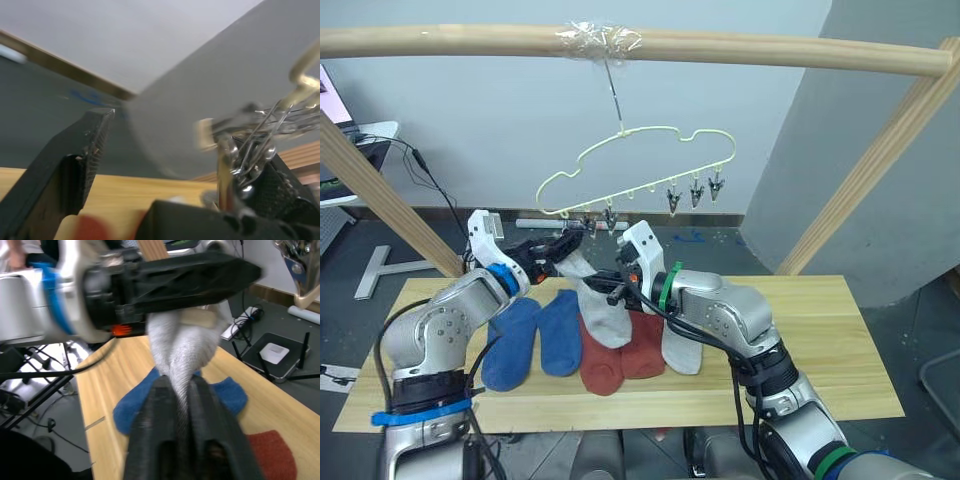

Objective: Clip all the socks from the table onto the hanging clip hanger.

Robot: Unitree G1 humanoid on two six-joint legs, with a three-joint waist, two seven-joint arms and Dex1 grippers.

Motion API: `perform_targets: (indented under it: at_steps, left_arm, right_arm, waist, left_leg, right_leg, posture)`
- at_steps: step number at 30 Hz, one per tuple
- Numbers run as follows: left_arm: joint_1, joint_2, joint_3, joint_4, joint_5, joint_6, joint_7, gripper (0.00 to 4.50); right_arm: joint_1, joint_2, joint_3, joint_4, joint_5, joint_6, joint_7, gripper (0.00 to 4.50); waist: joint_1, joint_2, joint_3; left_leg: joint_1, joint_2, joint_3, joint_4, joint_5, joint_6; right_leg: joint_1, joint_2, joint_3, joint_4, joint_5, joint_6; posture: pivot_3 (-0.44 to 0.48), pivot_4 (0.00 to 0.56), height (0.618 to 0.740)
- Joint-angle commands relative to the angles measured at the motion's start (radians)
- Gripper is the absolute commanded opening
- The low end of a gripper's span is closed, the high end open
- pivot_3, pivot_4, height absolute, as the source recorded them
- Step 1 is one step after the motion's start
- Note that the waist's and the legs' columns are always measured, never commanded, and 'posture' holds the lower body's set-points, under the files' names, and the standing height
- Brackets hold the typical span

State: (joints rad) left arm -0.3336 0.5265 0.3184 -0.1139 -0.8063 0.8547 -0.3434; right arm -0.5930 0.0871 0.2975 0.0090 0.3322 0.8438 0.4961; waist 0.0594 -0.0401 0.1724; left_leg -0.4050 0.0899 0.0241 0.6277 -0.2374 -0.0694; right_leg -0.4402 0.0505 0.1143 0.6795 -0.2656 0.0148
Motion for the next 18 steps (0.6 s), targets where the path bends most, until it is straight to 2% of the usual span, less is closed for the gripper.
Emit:
perform_targets:
  at_steps: [1, 3, 7, 10, 13, 17, 18]
  left_arm:
    - [0.028, 0.039, -0.003, -0.061, 0.053, -0.03, -0.013, 4.13]
    - [0.054, 0.049, 0.004, -0.078, 0.082, -0.048, -0.004, 4.13]
    - [0.163, 0.067, -0.063, -0.168, 0.262, -0.161, 0.04, 4.13]
    - [0.196, 0.07, -0.083, -0.205, 0.278, -0.197, -0.012, 4.13]
    - [0.234, 0.072, -0.088, -0.237, 0.212, -0.243, -0.174, 4.13]
    - [0.209, -0.021, -0.121, -0.23, 0.275, -0.403, -0.181, 4.13]
    - [0.204, -0.041, -0.14, -0.221, 0.303, -0.432, -0.17, 3.95]
  right_arm:
    - [0.013, 0.001, -0.003, -0.004, -0.005, -0.04, -0.003, 1.72]
    - [0.02, -0.013, -0.001, -0.007, -0.014, -0.052, -0.005, 2.47]
    - [0.066, -0.1, 0.007, -0.058, -0.066, -0.102, -0.007, 3.81]
    - [0.103, -0.128, -0.015, -0.132, -0.06, -0.14, -0.01, 3.81]
    - [0.151, -0.203, -0.033, -0.252, -0.06, -0.152, 0.011, 3.81]
    - [0.192, -0.298, -0.065, -0.406, -0.032, -0.135, 0.036, 3.81]
    - [0.196, -0.31, -0.077, -0.433, -0.019, -0.122, 0.038, 3.84]
  waist:
    - [0.001, 0.0, 0.0]
    - [0.0, 0.0, 0.0]
    - [0.004, 0.0, 0.0]
    - [0.016, 0.0, 0.001]
    - [0.018, 0.001, 0.002]
    - [0.022, 0.001, 0.002]
    - [0.021, 0.001, 0.002]
  left_leg:
    - [-0.001, 0.0, 0.0, 0.0, 0.0, 0.0]
    - [-0.001, 0.0, 0.001, 0.0, 0.0, 0.0]
    - [-0.002, 0.0, 0.0, 0.0, 0.0, 0.0]
    - [-0.002, 0.0, 0.001, 0.0, 0.0, 0.0]
    - [-0.004, 0.0, 0.0, 0.0, 0.0, 0.0]
    - [-0.004, -0.001, 0.001, 0.001, 0.0, 0.0]
    - [-0.004, -0.002, 0.0, 0.001, 0.0, 0.0]
  right_leg:
    - [0.0, 0.0, 0.0, 0.0, 0.0, 0.0]
    - [-0.001, -0.001, 0.0, 0.0, 0.0, 0.001]
    - [-0.001, -0.001, 0.0, -0.001, 0.0, 0.0]
    - [-0.001, -0.001, 0.0, -0.001, -0.001, 0.0]
    - [-0.003, -0.001, 0.0, -0.001, -0.002, 0.0]
    - [-0.002, -0.002, 0.0, -0.001, -0.002, 0.001]
    - [-0.002, -0.002, 0.0, -0.001, -0.002, 0.001]
  posture:
    - [0.269, 0.177, 0.74]
    - [0.283, 0.176, 0.74]
    - [0.291, 0.176, 0.74]
    - [0.291, 0.176, 0.74]
    - [0.297, 0.175, 0.74]
    - [0.273, 0.172, 0.74]
    - [0.273, 0.172, 0.74]
